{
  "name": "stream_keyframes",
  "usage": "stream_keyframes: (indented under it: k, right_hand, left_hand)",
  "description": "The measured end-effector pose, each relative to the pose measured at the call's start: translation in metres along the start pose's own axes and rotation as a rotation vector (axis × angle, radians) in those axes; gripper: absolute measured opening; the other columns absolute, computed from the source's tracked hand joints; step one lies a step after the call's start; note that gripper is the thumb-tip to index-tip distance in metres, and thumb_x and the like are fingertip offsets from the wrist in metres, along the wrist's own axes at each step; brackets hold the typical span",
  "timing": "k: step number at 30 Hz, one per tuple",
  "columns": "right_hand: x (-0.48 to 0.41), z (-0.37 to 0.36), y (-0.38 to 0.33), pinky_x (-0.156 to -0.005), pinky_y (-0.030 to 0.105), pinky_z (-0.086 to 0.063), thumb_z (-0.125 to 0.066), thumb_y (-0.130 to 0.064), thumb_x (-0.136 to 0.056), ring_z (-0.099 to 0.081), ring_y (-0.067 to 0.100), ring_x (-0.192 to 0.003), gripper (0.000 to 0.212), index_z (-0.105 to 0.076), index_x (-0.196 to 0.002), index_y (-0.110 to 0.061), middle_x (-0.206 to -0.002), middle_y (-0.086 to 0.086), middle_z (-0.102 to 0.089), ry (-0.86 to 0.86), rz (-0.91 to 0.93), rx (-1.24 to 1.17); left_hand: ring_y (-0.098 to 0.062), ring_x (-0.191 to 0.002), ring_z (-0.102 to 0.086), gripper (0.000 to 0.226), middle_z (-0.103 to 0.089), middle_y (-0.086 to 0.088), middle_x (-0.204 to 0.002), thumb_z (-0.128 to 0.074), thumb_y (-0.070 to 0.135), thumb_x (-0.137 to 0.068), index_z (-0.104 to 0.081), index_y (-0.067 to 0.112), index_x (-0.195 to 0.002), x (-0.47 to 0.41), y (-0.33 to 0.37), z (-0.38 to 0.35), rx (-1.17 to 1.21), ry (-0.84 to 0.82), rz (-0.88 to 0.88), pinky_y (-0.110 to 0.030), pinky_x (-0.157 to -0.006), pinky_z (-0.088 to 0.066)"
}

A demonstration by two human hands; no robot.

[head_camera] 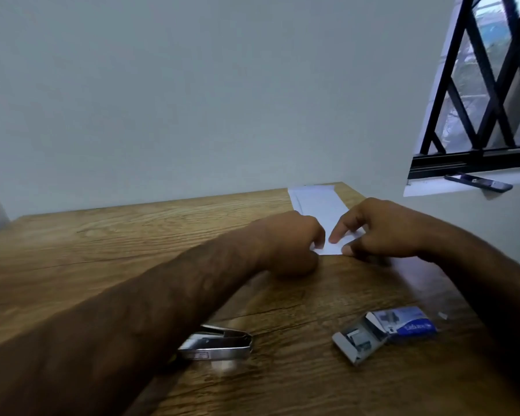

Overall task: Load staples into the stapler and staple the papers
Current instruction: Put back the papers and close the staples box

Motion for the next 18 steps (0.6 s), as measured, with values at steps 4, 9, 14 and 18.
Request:
stream_keyframes:
  k: [4,9,14,18]
  right_hand:
    - [-0.001,0.009,0.027,-0.087,0.029,-0.051,-0.079,-0.011,-0.083,-0.066,0.010,-0.097,0.024,-0.083,-0.099,-0.029,-0.109,-0.004,-0.077,0.025,-0.048,-0.061]
    - [-0.005,0.018,0.047,-0.074,0.023,-0.051,-0.066,0.001,-0.086,-0.066,0.015,-0.092,0.032,-0.083,-0.093,-0.025,-0.095,-0.003,-0.076,0.096,-0.109,-0.104]
    - [-0.009,0.020,0.057,-0.071,0.027,-0.049,-0.054,0.003,-0.088,-0.064,0.016,-0.084,0.036,-0.082,-0.091,-0.019,-0.080,-0.008,-0.069,0.148,-0.158,-0.137]
    - [-0.010,0.021,0.062,-0.057,0.022,-0.042,-0.052,0.003,-0.086,-0.058,0.010,-0.065,0.036,-0.079,-0.086,-0.019,-0.070,-0.008,-0.066,0.202,-0.183,-0.169]
  left_hand:
    - [-0.016,-0.106,-0.055,0.042,-0.066,-0.001,-0.130,-0.055,0.028,-0.098,-0.056,0.024,-0.140,-0.018,0.016,-0.001,0.016,-0.026,-0.018,-0.028,-0.086,-0.043]
    - [-0.021,-0.116,-0.059,0.038,-0.066,-0.003,-0.129,-0.052,0.028,-0.099,-0.058,0.023,-0.136,-0.035,0.028,-0.002,0.010,-0.047,-0.022,-0.030,-0.089,-0.045]
    - [-0.023,-0.116,-0.058,0.026,-0.065,-0.003,-0.121,-0.047,0.033,-0.101,-0.061,0.020,-0.119,-0.046,0.038,-0.006,0.005,-0.041,-0.034,-0.035,-0.093,-0.047]
    - [-0.020,-0.112,-0.055,0.036,-0.062,-0.007,-0.135,-0.044,0.034,-0.104,-0.059,0.017,-0.131,-0.049,0.042,-0.008,0.033,-0.056,-0.029,-0.032,-0.090,-0.042]
Point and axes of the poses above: each hand's wrist, its own x-axis away from the middle knuckle, its own z-axis out of the back of the hand, y = z × x, the point moved 8 cm from there along -x, towards the middle knuckle
